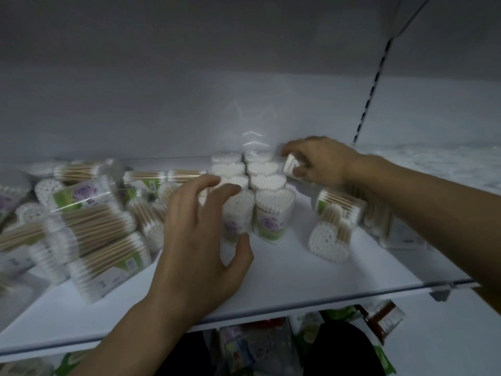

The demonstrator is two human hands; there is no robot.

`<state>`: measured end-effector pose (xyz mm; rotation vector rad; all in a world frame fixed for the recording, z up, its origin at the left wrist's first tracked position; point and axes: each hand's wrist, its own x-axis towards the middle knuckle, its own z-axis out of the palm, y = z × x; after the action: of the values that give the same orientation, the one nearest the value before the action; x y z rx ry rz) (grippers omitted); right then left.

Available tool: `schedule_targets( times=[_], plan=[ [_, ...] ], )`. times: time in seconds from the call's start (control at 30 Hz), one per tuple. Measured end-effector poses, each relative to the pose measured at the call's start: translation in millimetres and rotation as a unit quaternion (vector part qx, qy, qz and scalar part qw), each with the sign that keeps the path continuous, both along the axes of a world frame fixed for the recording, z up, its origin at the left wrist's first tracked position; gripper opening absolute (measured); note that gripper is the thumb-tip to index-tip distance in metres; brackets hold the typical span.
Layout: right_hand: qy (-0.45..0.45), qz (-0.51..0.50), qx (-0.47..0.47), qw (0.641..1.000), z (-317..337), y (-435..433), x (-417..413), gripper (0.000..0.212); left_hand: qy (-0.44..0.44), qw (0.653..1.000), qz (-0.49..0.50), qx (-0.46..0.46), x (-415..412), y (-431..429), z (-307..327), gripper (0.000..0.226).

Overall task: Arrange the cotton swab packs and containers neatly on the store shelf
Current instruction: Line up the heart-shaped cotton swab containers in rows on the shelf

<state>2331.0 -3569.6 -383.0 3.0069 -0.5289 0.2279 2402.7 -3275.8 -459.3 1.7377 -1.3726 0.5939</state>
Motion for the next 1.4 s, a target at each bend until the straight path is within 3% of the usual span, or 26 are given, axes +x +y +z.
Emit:
schedule_targets(
  times=[0.07,0.17,0.33,0.5,0.7,0.83,1.0,1.1,1.2,1.3,1.4],
  plan=[
    [-0.051,-0.019,0.014,0.998,12.2,0.8,-12.1,0.042,-0.082,0.996,-0.025,0.003,-12.9,-4.4,9.1,0.04],
    [-0.136,-0.032,0.047,0.989,30.9,10.5,-26.5,0.038,-0.127,0.983,-0.097,0.09,-36.9,-24.8,24.7,0.028],
    [-0.223,-0.02,0.125,0.967,51.6,31.5,-52.4,0.034,-0.277,0.93,-0.075,0.23,-49.3,-77.3,22.8,0.057],
    [-0.246,0.008,0.208,0.947,56.7,40.5,-74.5,0.047,-0.307,0.921,-0.075,0.228,-36.8,-94.3,21.9,0.043],
    [-0.244,-0.018,0.31,0.919,50.0,25.7,-64.2,0.043,-0.139,0.967,-0.142,0.161,-31.3,-75.5,47.0,0.043],
    [-0.152,-0.02,0.239,0.959,38.9,20.5,-34.4,0.043,-0.032,0.975,-0.148,0.165,-15.7,-62.4,71.2,0.052],
    [-0.108,-0.07,0.191,0.973,12.3,11.6,8.4,0.048,0.116,0.968,-0.197,0.102,32.0,-65.6,88.1,0.029],
    [-0.096,-0.099,0.191,0.972,0.2,7.2,16.5,0.049,0.198,0.958,-0.198,0.059,53.3,-63.4,92.4,0.032],
    [-0.137,-0.113,0.233,0.956,-6.6,8.1,16.7,0.041,0.24,0.954,-0.178,0.028,60.1,-64.2,95.6,0.025],
    [-0.228,-0.132,0.256,0.93,-18.1,15.8,16.1,0.027,0.217,0.961,-0.169,0.024,60.3,-71.7,98.0,0.02],
    [-0.308,-0.134,0.27,0.902,-29.1,24.7,17.1,0.037,0.205,0.966,-0.154,0.038,62.2,-80.4,98.5,0.019]
  ],
)
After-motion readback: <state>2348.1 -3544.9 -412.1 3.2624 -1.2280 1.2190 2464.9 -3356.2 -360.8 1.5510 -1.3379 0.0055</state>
